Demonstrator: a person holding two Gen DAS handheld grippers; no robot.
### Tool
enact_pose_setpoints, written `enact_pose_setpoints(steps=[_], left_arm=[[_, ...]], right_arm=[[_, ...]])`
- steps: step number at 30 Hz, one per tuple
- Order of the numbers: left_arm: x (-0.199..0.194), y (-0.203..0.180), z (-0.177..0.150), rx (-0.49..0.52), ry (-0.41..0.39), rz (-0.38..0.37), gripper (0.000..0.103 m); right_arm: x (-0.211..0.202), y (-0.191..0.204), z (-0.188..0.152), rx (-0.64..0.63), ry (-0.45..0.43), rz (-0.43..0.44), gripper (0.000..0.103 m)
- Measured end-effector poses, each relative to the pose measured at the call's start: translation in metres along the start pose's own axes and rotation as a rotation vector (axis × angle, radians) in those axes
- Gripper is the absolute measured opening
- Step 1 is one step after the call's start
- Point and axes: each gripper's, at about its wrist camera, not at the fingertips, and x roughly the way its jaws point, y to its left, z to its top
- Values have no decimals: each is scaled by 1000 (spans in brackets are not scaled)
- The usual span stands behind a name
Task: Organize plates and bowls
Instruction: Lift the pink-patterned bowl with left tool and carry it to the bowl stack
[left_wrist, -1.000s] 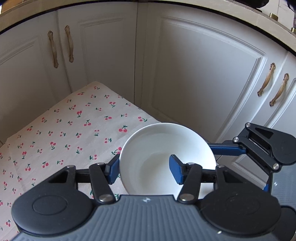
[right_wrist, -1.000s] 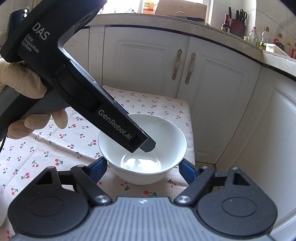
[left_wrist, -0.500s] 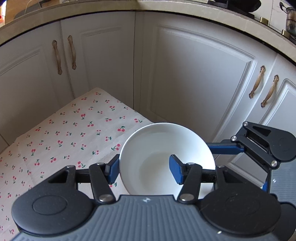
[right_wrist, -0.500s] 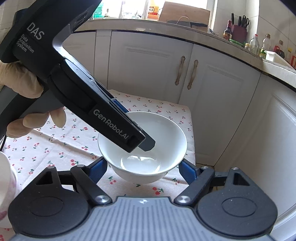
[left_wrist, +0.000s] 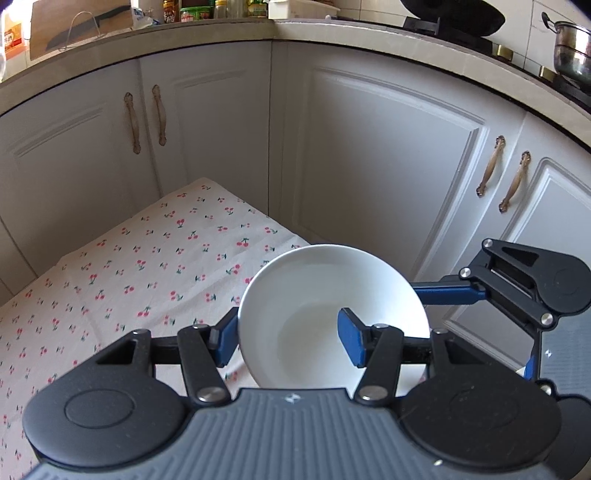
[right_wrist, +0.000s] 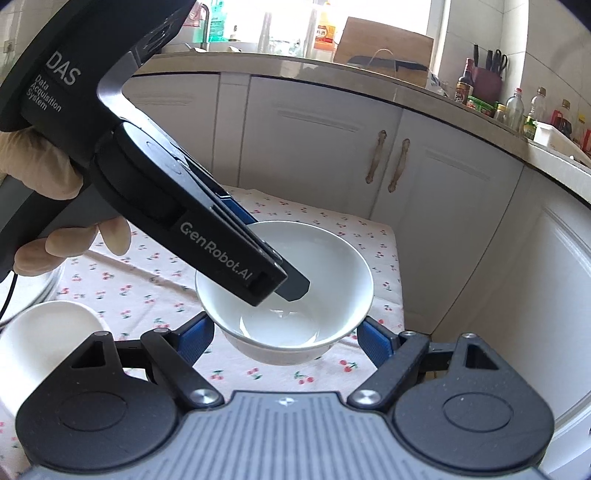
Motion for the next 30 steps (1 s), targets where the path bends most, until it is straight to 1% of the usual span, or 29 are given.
enact_pose_setpoints(steps=[5, 10, 15, 30], left_arm=[[-19, -4, -9, -10, -10, 13, 55], [-37, -6, -17, -32, -29, 12, 55], [-53, -8, -25, -32, -36, 27, 55], [-104, -4, -65, -58, -46, 79, 55]], right_arm=[[-15, 12, 2, 1, -1, 25, 88], [-29, 26, 1, -15, -10, 36, 88], [-39, 38, 1, -10, -13, 52, 88], [-63, 88, -2, -42, -29, 98, 88]])
